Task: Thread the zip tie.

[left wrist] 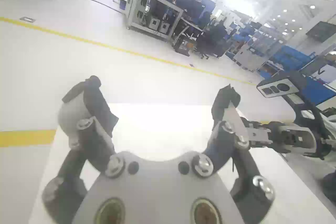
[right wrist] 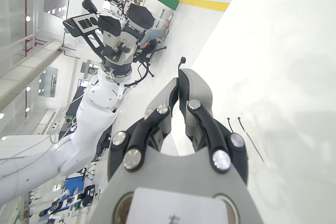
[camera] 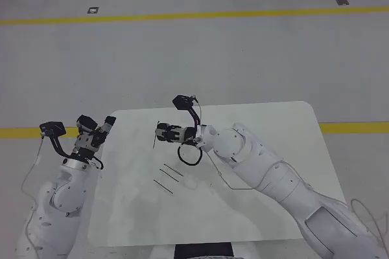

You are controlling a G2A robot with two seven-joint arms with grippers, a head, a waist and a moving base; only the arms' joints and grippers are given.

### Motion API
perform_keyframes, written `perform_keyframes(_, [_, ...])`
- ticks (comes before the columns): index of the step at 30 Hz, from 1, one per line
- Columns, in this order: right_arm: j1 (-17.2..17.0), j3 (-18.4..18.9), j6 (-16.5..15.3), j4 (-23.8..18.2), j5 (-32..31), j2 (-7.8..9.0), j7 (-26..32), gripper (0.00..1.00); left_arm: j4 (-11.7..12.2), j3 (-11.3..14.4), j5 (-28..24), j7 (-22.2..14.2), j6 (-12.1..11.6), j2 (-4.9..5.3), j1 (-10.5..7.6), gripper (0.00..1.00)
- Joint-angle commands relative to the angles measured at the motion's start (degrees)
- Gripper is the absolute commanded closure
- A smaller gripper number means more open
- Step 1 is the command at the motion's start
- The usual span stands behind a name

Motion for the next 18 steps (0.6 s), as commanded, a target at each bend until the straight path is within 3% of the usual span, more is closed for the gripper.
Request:
perform_keyframes(1, [0.0,0.0,0.0,0.0,0.0,0.0,0.0,1.0,0.0,0.0,0.0,0.0,0.0,0.0,0.0,0.0])
perform_keyframes(3, [0.0,0.0,0.0,0.0,0.0,0.0,0.0,1.0,-0.25,-0.02,0.85,0.08,0.07,0.02,-0.19,0.0])
perform_keyframes(5, [0.0,0.0,0.0,0.0,0.0,0.0,0.0,1.0,-1.05,-0.01,6.96,1.11,0.07,0.17,-0.27,0.0])
perform_keyframes(8, [0.0,0.0,0.0,0.0,0.0,0.0,0.0,1.0,-2.11,0.49,19.36,6.26,0.86,0.31,0.11,0.0])
perform_keyframes(10, [0.0,0.0,0.0,0.0,0.0,0.0,0.0,1.0,-2.16,1.34,24.09,9.84,0.66,0.27,0.39,0.0])
perform_keyframes(12, [0.0,0.0,0.0,0.0,0.0,0.0,0.0,1.0,-1.75,1.7,29.03,11.98,0.42,0.37,0.47,0.0])
perform_keyframes(18, [0.0,0.0,0.0,0.0,0.0,0.0,0.0,1.0,-0.6,3.2,51.33,20.94,0.0,1.34,-0.11,0.0])
